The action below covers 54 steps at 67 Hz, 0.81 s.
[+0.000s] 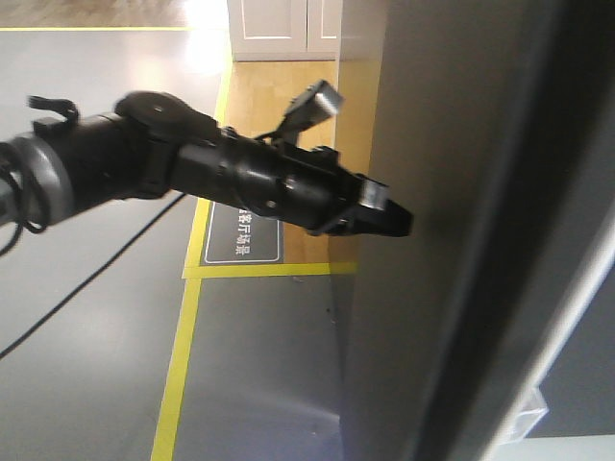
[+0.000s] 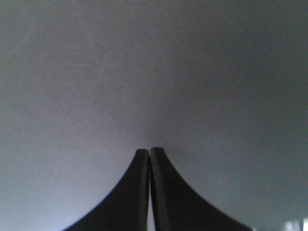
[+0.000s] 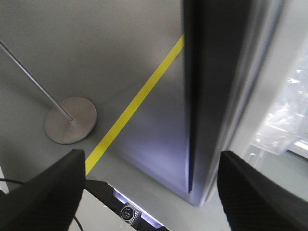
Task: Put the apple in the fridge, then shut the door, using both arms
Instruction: 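Push the refrigerator door shut with the left gripper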
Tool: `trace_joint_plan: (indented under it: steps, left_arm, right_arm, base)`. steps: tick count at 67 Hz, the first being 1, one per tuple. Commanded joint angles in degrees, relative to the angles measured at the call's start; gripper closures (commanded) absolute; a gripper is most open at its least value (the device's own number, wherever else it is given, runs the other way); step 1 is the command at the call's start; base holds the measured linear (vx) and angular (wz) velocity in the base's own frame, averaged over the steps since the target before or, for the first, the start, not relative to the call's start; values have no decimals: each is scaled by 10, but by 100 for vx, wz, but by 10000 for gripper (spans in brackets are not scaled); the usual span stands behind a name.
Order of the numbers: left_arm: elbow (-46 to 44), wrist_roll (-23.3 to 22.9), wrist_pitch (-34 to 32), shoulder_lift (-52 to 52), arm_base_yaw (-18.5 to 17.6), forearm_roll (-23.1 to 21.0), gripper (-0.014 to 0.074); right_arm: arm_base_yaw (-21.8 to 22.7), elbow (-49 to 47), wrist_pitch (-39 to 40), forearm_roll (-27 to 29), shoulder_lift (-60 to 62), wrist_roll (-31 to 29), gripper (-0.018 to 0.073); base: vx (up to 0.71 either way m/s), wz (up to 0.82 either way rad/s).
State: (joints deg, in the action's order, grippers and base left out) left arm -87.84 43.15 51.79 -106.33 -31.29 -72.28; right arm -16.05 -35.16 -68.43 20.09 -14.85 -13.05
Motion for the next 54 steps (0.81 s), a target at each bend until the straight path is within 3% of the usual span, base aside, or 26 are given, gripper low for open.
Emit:
trace_joint_plan:
  steps: [1,9,26,45,54]
  left_arm:
    - [-17,20,-53,27,-28,-41,603]
    - [-23,40,-98,22,-50,-56,603]
    - [-125,44,-102,-52,-78,-89,603]
    - [-276,44,-149,-153,-99,-91,603]
    - [-297,42,-148,-168,-99,-81,603]
  right_arm:
    - [0,-12,30,12,-6,-4,19]
    - [0,-12,30,12,-6,-4,19]
    - [0,-12,30,12,-6,-4,19]
    - [0,-12,30,12,-6,-4,19]
    - [0,-12,30,12,-6,-4,19]
  base:
    - [0,0]
    - [0,0]
    - [0,0]
    - [0,0]
    - [0,0]
